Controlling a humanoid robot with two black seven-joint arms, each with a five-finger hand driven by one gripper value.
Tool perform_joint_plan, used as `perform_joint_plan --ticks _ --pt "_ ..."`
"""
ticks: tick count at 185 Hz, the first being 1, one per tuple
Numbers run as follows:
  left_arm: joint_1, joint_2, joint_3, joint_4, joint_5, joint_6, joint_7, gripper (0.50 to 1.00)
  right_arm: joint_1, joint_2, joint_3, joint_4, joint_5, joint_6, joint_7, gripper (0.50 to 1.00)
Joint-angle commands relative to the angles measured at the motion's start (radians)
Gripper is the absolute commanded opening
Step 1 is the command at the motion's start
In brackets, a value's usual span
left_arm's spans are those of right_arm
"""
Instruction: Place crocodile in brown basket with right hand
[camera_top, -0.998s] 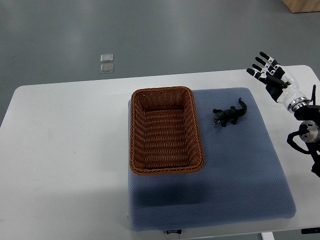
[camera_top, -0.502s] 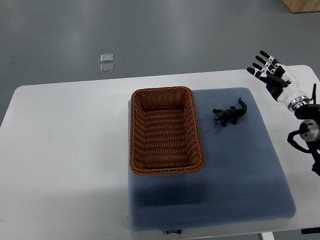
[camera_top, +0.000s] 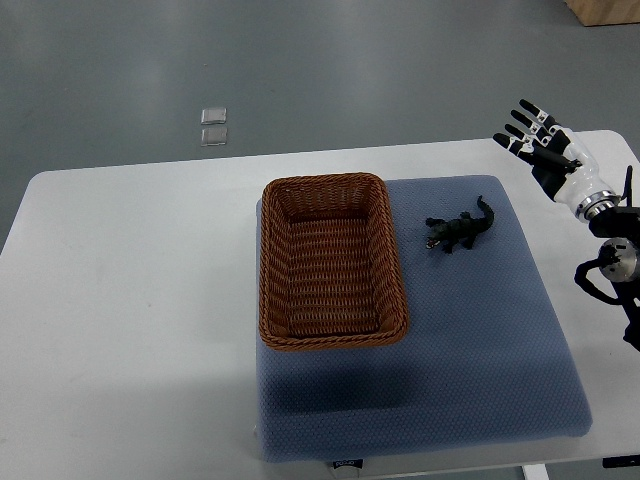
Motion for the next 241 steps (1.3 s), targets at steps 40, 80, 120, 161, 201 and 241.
perform_joint_plan --ticks 40,80,120,161,201,241 --pt "0.000 0.000 0.000 0.000 0.000 0.000 0.000 1.000 -0.002 -0.003 0.002 0.000 0.000 0.012 0.000 0.932" --pt "0.000 0.000 0.000 0.000 0.000 0.000 0.001 1.000 -0.002 -0.006 0.002 0.003 0.000 0.014 -0.001 0.932" --pt "0.000 0.000 0.000 0.000 0.000 0.000 0.000 1.000 -0.002 -0.014 0.002 0.006 0.000 0.014 -0.001 0.932" --pt "0.000 0.000 0.001 0.000 -0.001 0.000 0.000 1.000 0.005 -0.022 -0.003 0.038 -0.014 0.017 -0.003 0.932" --pt "0.000 0.000 0.001 0.000 -0.001 0.000 0.000 1.000 0.025 -0.062 -0.032 0.086 -0.064 0.031 -0.006 0.932" --pt "0.000 0.000 0.000 0.000 0.000 0.000 0.000 1.000 0.043 -0.091 -0.058 0.124 -0.282 0.101 -0.004 0.932"
